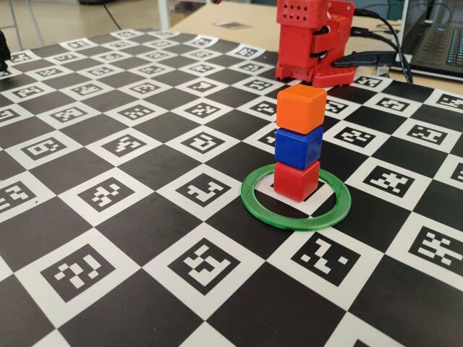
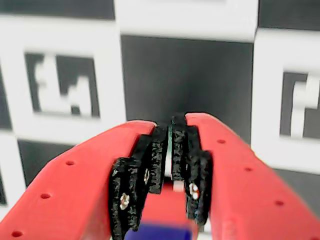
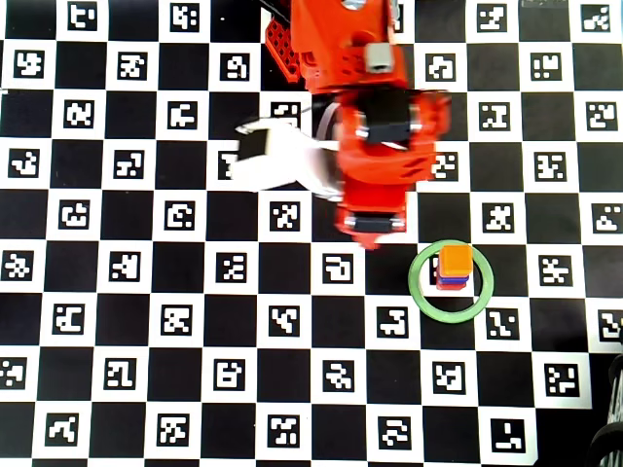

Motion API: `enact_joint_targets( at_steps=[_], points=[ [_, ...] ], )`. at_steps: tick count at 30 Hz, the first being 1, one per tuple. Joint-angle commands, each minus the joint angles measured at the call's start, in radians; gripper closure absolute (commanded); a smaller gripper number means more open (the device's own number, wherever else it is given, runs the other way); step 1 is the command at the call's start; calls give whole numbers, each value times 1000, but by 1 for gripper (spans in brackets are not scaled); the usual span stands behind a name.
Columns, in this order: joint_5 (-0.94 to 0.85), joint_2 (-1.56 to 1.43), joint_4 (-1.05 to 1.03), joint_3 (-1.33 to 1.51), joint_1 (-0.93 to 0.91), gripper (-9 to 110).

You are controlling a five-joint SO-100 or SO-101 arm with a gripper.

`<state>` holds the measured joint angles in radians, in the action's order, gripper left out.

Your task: Grab the red cube then put it in the green circle then put the blue cube on top and finally the orange cube on top

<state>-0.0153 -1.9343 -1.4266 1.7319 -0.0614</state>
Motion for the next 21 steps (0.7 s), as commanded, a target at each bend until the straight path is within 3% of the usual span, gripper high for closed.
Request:
enact_joint_targets(
  at_steps=[1,6,18,21],
  points=[
    [-138,-176,129,124,-40,108],
    [-506,-370,265,407,8,108],
    [-1011,-868,479,974,104,108],
    [-1054,-965,517,1095,109,108]
  ],
)
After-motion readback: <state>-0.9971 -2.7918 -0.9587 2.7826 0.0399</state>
